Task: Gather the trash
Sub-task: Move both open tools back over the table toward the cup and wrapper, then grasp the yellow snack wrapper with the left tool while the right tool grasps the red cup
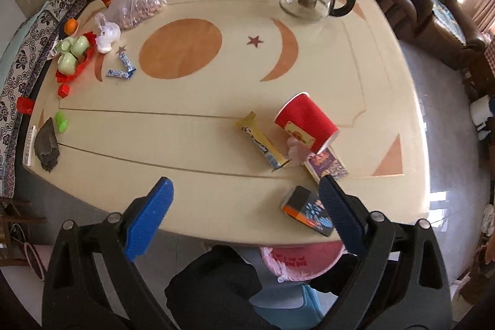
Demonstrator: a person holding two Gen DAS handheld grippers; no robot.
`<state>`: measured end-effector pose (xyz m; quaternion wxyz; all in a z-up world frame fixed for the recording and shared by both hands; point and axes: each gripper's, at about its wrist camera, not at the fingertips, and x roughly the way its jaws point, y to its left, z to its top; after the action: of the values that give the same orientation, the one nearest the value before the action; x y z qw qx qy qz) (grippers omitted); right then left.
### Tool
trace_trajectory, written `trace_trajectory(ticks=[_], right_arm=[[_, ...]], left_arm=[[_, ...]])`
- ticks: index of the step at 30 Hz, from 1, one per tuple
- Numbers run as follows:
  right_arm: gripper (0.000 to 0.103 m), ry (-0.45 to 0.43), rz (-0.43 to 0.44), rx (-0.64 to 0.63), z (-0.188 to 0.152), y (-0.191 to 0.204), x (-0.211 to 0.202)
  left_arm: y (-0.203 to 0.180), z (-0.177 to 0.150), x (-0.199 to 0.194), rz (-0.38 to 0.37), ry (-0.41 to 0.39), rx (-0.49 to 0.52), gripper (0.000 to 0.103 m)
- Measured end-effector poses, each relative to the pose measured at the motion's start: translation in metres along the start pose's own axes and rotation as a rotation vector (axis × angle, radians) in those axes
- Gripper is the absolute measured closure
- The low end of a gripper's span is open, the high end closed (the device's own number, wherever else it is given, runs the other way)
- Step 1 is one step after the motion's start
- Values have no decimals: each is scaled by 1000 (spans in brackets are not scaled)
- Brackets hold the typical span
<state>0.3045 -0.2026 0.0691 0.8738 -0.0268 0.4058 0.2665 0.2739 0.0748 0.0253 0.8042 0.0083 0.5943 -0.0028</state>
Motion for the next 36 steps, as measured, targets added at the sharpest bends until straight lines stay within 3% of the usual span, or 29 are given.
trace_trajectory(ticks=[27, 36], right_arm=[[7, 291, -1, -137, -22, -1, 199], [7, 343, 8, -145, -32, -7, 246]], left_arm=[[6, 42, 173, -43, 248, -93, 11], [14, 41, 211, -8, 293, -139, 11]])
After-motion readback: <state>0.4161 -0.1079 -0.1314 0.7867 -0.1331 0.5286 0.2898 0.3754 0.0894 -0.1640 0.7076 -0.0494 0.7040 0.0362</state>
